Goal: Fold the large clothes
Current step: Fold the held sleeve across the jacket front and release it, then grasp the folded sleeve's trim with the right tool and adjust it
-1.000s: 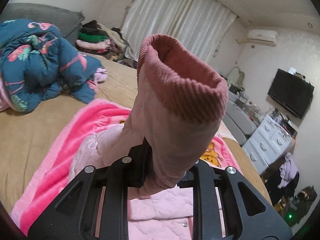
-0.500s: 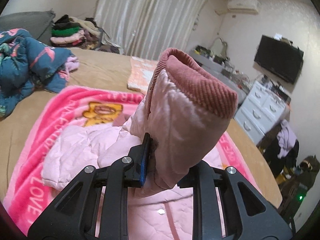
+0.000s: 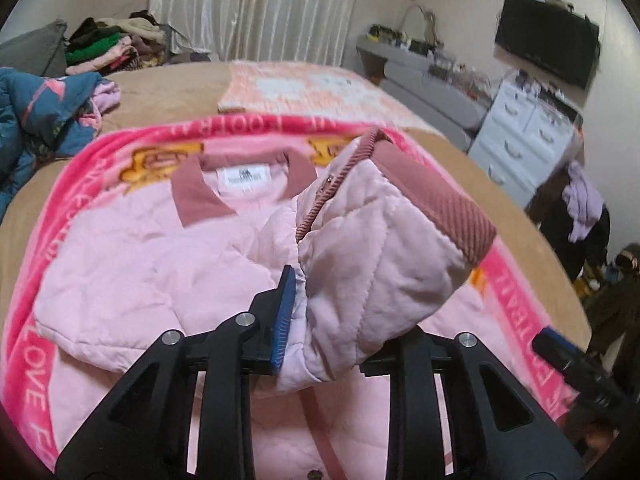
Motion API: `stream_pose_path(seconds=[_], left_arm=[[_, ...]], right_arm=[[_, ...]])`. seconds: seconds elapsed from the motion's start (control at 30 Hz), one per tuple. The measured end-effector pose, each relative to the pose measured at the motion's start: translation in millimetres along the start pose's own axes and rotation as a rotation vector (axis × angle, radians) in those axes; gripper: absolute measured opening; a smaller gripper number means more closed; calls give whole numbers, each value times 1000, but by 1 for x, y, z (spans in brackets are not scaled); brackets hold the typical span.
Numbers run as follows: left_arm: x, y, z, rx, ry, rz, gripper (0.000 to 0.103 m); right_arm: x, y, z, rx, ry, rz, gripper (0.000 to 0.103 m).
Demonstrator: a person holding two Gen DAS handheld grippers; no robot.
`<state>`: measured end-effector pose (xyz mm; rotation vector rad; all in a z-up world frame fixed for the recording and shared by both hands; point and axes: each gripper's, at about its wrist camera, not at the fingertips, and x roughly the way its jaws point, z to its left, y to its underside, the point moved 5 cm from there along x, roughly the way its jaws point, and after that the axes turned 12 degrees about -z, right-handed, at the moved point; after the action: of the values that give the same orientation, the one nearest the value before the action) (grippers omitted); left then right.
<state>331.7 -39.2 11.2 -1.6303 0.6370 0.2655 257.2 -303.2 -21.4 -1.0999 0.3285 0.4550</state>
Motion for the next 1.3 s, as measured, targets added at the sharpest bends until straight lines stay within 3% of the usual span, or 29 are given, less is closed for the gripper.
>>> stream_pose_path(seconds=[0.1,0.17,0.33,0.4,0.47,0.5,0.8,1.23,1.3], left_arm=[[10,17,-11,43,-10,40,24],[17,29,-18,67,-6,70,36],[28,55,-33,160,-27,150,49],[30,60,-34,183,-31,173,58],[27,67,-38,204,-7,193,78],[26,68,-40,209,3,198,81],[2,75,-31,203,56,220,94],[-39,50,8,94,139,164,94],[-45,46,16,97,112,144,94]], right_arm=[[0,5,-9,22,16,7,99],[0,7,-14,37,23,13,99],[0,11,-22,52,40,22,99],[1,11,-22,50,41,23,99],[1,11,-23,51,40,24,99],[2,11,-22,51,39,27,99],[15,21,-4,28,35,62,99],[32,36,41,-32,0,116,99],[34,39,46,-33,-4,125,99]])
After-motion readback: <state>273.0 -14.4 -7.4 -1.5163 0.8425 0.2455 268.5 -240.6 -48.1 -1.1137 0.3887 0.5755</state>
